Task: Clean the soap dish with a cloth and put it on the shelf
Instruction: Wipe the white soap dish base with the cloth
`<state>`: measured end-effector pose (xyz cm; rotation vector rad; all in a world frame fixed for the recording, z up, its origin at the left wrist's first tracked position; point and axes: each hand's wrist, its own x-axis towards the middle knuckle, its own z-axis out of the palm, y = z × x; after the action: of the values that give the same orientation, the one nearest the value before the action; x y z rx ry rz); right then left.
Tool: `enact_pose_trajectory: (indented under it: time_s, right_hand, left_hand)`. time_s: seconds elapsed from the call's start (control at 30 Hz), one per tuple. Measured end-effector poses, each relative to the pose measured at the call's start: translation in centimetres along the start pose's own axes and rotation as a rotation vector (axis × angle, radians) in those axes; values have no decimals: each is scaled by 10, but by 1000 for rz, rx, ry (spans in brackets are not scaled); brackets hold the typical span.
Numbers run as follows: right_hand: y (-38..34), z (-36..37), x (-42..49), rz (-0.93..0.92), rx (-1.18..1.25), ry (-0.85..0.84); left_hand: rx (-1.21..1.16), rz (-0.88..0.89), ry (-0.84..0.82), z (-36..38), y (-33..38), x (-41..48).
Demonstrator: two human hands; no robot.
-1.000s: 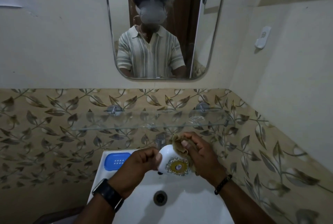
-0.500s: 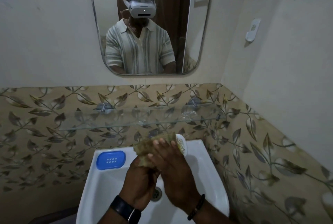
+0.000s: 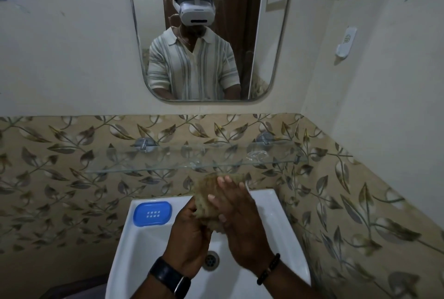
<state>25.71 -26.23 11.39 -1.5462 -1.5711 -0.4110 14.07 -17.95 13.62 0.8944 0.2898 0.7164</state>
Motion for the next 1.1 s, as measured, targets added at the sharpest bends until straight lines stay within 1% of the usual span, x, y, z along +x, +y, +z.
enact_pose_trajectory:
  time_s: [0.07, 0.13, 0.27, 0.33, 0.4, 0.47, 0.53, 0.67, 0.73, 0.77, 0.83, 0.93, 1.0, 1.1]
  right_hand:
    - [9, -12, 12, 111, 55, 23]
    - [17, -23, 21, 271, 197, 62]
    - [30, -36, 22, 687, 736, 118]
    - [35, -34, 16, 851, 956, 115]
    - [37, -33, 11, 918, 1063, 109]
    - [36, -34, 8, 931, 1108, 107]
    - [34, -37, 8, 934, 1154, 94]
    - [34, -43, 10, 902, 1248, 87]
    - [34, -44, 9, 911, 1264, 111]
    - [34, -43, 9, 917, 1260, 133]
    - [32, -41, 7, 924, 1238, 186]
    - [28, -40, 5, 898, 1181, 242]
    - [25, -41, 5, 867, 1114, 255]
    - [21, -42, 3, 807, 993, 240]
  left_hand:
    - [123, 20, 20, -4, 0, 1]
    - [225, 54, -12, -6, 2, 1]
    - [438, 152, -142, -12, 19, 1]
    - [580, 209, -196, -16, 30, 3]
    - [742, 226, -252, -23, 37, 6]
    - [884, 242, -239, -31, 41, 9]
    - [971, 270, -217, -37, 43, 11]
    - [1071, 352, -261, -42, 41, 14]
    - [1051, 343, -220, -43, 37, 16]
    - [1003, 328, -194, -42, 35, 16]
    - [810, 276, -138, -38, 29, 14]
    - [505, 127, -55, -32, 22, 12]
    - [377, 44, -6, -28, 18, 10]
    - [235, -19, 91, -22, 15, 9]
